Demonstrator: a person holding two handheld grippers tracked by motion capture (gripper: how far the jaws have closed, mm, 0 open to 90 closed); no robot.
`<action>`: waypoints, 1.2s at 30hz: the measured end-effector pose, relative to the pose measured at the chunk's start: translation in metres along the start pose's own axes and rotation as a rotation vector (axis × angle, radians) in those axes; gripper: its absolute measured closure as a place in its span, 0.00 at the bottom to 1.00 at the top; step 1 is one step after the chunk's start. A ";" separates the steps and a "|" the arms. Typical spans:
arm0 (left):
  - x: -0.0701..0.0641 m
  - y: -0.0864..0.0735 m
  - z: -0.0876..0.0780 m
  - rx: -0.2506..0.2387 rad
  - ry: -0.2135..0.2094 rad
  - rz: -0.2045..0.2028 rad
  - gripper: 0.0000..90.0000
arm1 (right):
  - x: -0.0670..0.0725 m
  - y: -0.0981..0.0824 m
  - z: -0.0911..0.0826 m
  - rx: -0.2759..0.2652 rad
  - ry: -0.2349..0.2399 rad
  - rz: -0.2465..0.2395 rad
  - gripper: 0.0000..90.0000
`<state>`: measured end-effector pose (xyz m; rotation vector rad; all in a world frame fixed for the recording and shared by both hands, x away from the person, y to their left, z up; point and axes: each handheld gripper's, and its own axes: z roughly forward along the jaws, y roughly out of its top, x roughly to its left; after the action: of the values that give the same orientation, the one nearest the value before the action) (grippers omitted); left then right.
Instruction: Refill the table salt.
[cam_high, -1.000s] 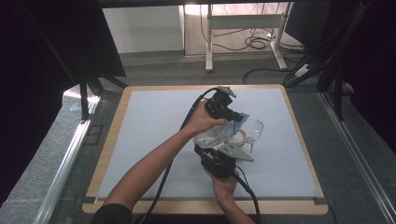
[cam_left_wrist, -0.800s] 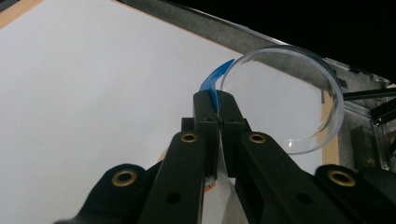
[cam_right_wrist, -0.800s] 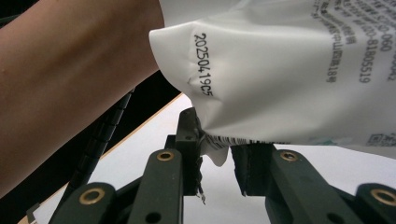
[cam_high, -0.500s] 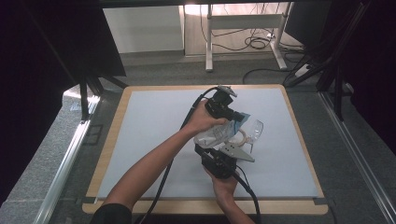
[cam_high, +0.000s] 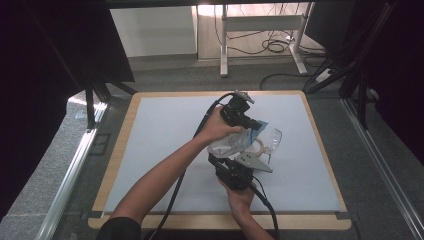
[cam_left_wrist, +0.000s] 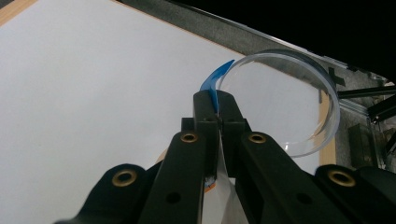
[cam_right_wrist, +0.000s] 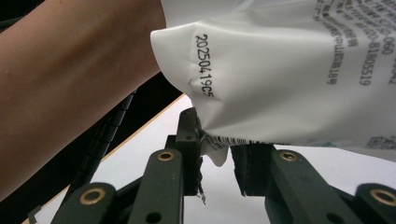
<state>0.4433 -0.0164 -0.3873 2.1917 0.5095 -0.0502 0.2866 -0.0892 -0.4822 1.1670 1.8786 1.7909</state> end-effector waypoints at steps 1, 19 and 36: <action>0.000 0.000 0.000 0.000 -0.001 -0.001 1.00 | 0.000 0.000 0.000 0.001 0.001 0.000 0.82; -0.002 0.002 0.006 0.029 -0.003 0.006 1.00 | -0.003 0.001 -0.001 0.012 0.003 -0.011 0.83; -0.003 0.004 0.006 0.041 0.003 0.011 1.00 | -0.002 0.003 0.001 0.007 0.008 -0.001 0.83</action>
<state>0.4431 -0.0242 -0.3871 2.2350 0.5018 -0.0515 0.2895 -0.0907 -0.4798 1.1628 1.8911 1.7920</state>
